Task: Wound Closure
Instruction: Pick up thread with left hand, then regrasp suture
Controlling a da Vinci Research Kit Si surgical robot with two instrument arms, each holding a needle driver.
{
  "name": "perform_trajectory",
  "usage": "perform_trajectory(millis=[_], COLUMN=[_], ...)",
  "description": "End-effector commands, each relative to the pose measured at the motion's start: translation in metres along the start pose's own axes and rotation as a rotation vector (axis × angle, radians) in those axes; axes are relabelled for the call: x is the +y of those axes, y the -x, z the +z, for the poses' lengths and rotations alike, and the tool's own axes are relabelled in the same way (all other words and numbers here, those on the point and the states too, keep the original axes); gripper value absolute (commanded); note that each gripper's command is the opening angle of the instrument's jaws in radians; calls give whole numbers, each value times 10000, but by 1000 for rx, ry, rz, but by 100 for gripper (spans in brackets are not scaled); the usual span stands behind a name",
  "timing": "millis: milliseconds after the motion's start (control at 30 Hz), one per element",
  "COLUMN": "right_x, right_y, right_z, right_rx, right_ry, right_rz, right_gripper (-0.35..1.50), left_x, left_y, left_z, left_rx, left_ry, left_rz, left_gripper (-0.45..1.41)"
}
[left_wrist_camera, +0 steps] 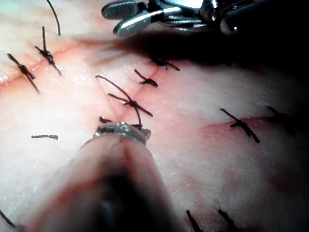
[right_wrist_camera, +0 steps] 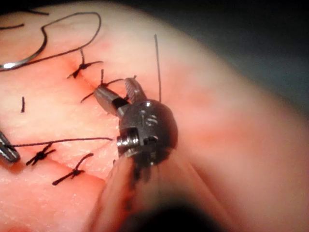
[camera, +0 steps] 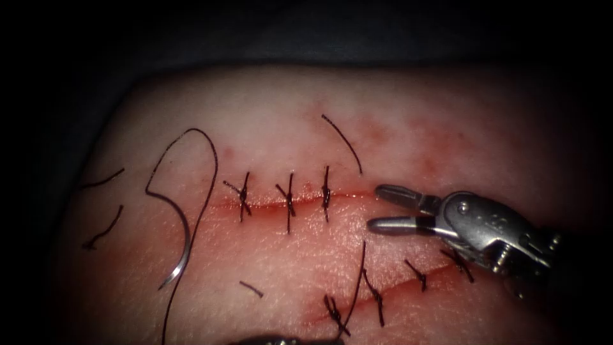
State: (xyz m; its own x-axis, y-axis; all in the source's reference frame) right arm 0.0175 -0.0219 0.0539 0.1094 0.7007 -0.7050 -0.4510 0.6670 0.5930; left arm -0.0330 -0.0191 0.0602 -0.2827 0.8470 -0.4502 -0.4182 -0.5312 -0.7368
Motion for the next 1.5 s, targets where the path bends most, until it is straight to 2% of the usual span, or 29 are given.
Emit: perform_trajectory(millis=[33, 100, 133, 233, 300, 467, 567, 733, 800, 867, 900, 933, 1067, 1100, 1300, 1333, 1367, 1400, 1433, 1500], right_x=[-1, -2, -4, -9, -20, -27, -32, -46, -48, -49, -49, -50, -52, -53, -53, -52, -51, -50, -49, -47], right_y=[-4, -5, -6, -5, -1, -4, -7, -6, -4, -3, -3, -3, -1, 3, 17, 18, 18, 17, 16, 15], right_z=[11, 10, 10, 10, 12, 8, 8, 27, 33, 37, 38, 38, 40, 42, 43, 42, 42, 41, 40, 37], right_rx=[2, -3, -11, -30, -60, -62, -73, -74, -75, -72, -71, -83, -147, -192, -245, -241, -239, -237, -239, -229], right_ry=[-3, -5, -9, -16, -30, -43, -52, -46, -42, -39, -38, -38, 6, -7, -39, -36, -34, -26, -20, -11], right_rz=[-1, -2, -3, -73, -185, -284, -362, -522, -547, -583, -595, -608, -656, -693, -739, -738, -737, -737, -736, -733], right_gripper=[10, -1, -1, 81, 109, 123, 123, 111, 96, 54, 15, -35, -35, -35, -35, -35, -35, -35, -35, -35], left_x=[-5, -11, -16, -20, -23, -29, -33, -36, -37, -37, -37, -38, -39, -38, -38, -38, -39, -39, -40, -40], left_y=[-8, -16, -25, -37, -51, -68, -75, -79, -78, -77, -76, -76, -74, -75, -75, -75, -76, -77, -76, -73], left_z=[2, -4, -10, -13, -11, -4, -2, -2, -2, -2, -2, -2, -2, -2, -1, -1, -1, -1, 0, 2], left_rx=[4, 1, 16, 31, 39, 38, 37, 36, 36, 35, 35, 35, 35, 35, 37, 54, 71, 88, 137, 164], left_ry=[-24, -56, -72, -81, -88, -95, -99, -103, -105, -108, -109, -110, -114, -115, -122, -125, -129, -131, -170, -195], left_rz=[8, -4, -15, -6, 7, 35, 44, 55, 67, 85, 86, 91, 109, 114, 142, 143, 139, 147, 187, 186], left_gripper=[-45, -45, -45, -45, -45, -45, -45, -45, -45, -45, -45, -45, -45, -45, -45, -25, 4, 22, 51, 83])
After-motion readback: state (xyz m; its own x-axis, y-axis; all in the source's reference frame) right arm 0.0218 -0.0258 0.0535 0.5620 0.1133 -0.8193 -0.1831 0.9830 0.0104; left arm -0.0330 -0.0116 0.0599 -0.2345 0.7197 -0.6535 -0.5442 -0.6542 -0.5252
